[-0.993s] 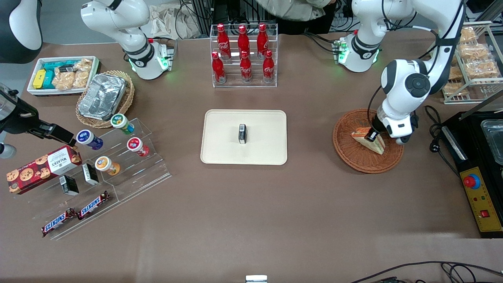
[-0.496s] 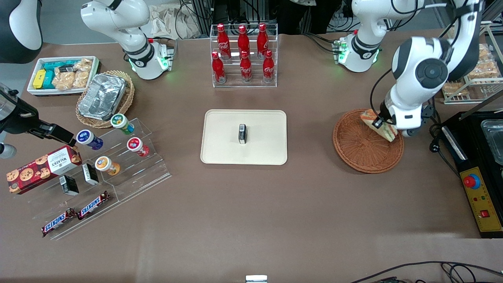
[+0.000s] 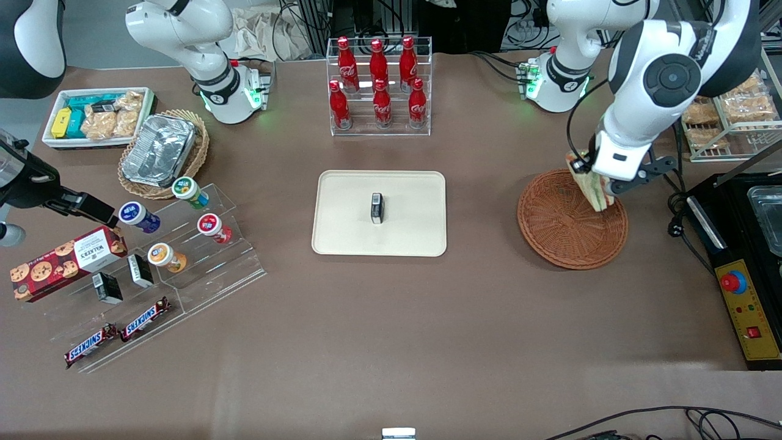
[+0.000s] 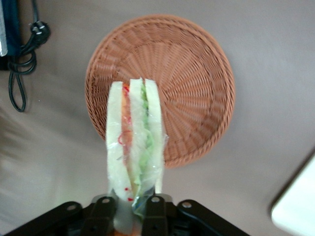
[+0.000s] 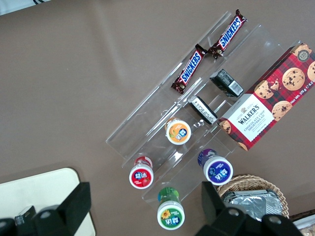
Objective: Place sandwich from basket to tray
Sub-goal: 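Lift the sandwich up out of the basket with the left gripper, then carry the sandwich over the white tray beside the black box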
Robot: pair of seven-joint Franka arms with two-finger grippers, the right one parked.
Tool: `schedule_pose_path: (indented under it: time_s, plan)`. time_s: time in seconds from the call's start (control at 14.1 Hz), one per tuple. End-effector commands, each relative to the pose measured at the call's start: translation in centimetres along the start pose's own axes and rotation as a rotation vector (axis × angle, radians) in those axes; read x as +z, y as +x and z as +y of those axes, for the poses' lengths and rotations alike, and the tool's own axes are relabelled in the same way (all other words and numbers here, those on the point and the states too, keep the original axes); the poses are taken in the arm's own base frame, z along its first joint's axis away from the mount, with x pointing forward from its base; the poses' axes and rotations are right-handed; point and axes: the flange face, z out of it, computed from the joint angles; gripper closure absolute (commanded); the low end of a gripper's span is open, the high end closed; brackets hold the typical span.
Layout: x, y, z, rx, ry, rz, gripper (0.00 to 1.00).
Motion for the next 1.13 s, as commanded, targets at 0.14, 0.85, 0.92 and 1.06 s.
schedule_pose_path:
  time_s: [0.14, 0.85, 0.92, 1.06]
  plan:
    - [-5.7, -2.1, 2.0, 0.207, -0.031, -0.012, 1.0]
    - [-7.5, -1.8, 14.6, 0.357, -0.125, 0.091, 1.0]
    - [-6.9, -2.5, 16.4, 0.387, -0.134, 0.09, 1.0]
    - [-5.3, -2.8, 18.8, 0.404, -0.145, 0.082, 1.0]
